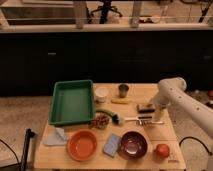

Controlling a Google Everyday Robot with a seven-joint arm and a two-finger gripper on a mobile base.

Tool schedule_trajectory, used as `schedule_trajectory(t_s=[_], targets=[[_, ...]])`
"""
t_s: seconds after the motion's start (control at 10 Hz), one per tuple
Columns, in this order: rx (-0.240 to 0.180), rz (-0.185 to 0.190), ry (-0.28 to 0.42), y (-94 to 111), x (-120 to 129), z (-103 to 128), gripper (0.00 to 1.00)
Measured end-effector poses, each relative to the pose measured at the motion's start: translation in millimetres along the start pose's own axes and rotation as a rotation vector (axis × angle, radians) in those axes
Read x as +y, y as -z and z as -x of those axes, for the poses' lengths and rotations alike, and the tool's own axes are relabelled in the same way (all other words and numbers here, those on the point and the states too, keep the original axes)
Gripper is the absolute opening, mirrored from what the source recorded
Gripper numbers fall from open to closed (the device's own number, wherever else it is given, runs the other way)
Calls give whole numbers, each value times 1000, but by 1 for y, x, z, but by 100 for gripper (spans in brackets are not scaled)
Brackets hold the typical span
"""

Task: Place eraser in paper cup

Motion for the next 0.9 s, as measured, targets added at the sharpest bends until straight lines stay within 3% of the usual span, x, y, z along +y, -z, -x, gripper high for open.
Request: schedule_trajectory(t_s=[0.6, 0.9], targets=[[20, -1, -1, 5, -18, 1, 80], [7, 1, 15, -3, -26, 4, 80]])
